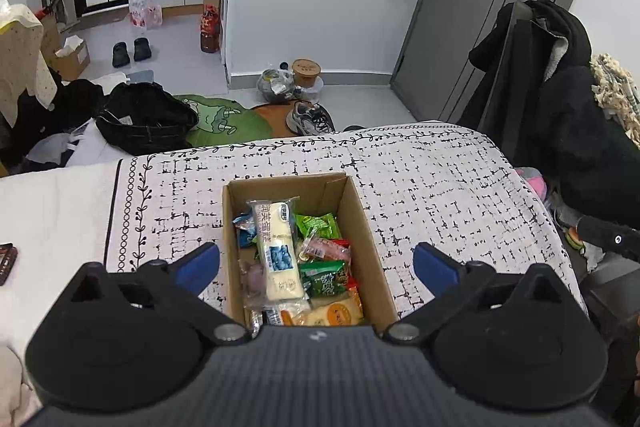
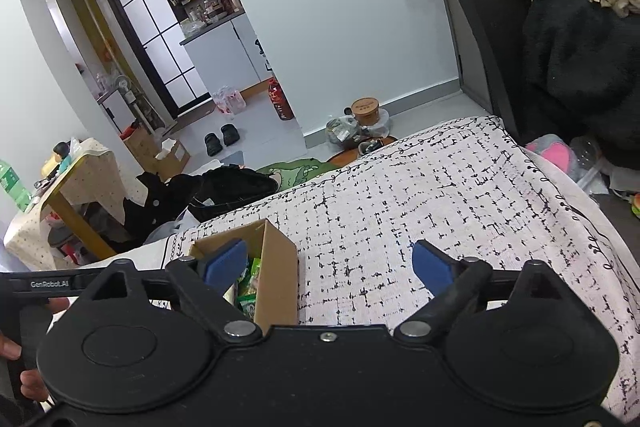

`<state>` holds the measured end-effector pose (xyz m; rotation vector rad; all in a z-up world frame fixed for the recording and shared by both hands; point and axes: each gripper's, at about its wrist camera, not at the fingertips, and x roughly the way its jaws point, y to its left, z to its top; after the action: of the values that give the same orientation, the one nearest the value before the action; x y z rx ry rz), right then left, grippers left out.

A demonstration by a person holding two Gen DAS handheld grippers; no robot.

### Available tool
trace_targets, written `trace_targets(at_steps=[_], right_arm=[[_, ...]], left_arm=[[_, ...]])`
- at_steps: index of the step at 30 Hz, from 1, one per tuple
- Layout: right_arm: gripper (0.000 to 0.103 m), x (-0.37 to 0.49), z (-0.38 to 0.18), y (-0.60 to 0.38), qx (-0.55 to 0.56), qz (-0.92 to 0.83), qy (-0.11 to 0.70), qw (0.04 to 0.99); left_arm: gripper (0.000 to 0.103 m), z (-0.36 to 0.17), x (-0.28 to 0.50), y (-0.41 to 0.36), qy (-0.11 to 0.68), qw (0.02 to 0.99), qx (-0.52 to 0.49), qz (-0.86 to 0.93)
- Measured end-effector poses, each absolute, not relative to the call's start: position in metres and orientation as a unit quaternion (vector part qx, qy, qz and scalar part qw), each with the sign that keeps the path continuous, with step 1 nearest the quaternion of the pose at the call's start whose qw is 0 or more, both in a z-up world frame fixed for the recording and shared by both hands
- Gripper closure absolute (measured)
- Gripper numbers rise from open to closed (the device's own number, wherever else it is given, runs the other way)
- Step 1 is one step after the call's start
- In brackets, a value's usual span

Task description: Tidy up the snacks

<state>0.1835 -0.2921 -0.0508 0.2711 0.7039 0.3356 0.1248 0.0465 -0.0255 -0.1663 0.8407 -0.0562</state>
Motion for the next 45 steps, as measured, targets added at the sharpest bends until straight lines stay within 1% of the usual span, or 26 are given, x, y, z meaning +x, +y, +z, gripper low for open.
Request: trace_targets(at_steps=[2,7,11,17,22,34,45], right_arm=[[0.008,0.177,-0.050,-0.294,0.127,0.160,0.342,0.917],[0.006,0.164,-0.048,-0.299,0.125,0.155,0.350,0.915],[0.001,0.157,-0.046,-0.300,0.124,0.146,0.350,0.917],[0.000,0.143,-0.043,-0.297,0.102,0.124,0.356,0.921],[0.000,0.132,-0.039,-0.295,0.113,0.117,0.364,0.917],[0.000,0.116,-0.024,-0.267,0.033,0.143,0.370,0.917],[0.000,0.108,-0.032,-0.265,0.045,0.148,0.407,0.900]], left_arm=[[0.000,-0.024,0.119,0.047,0.407,0.910,-0.080,-0.029],[0.000,-0.019,0.105,0.050,0.400,0.913,-0.075,-0.030],[0.000,-0.016,0.095,0.050,0.396,0.915,-0.071,-0.037],[0.000,-0.012,0.080,0.052,0.390,0.918,-0.068,-0.040],[0.000,-0.012,0.067,0.051,0.389,0.918,-0.066,-0.048],[0.000,-0.013,0.050,0.051,0.396,0.915,-0.074,-0.030],[0.000,-0.015,0.046,0.043,0.407,0.910,-0.078,-0.021]])
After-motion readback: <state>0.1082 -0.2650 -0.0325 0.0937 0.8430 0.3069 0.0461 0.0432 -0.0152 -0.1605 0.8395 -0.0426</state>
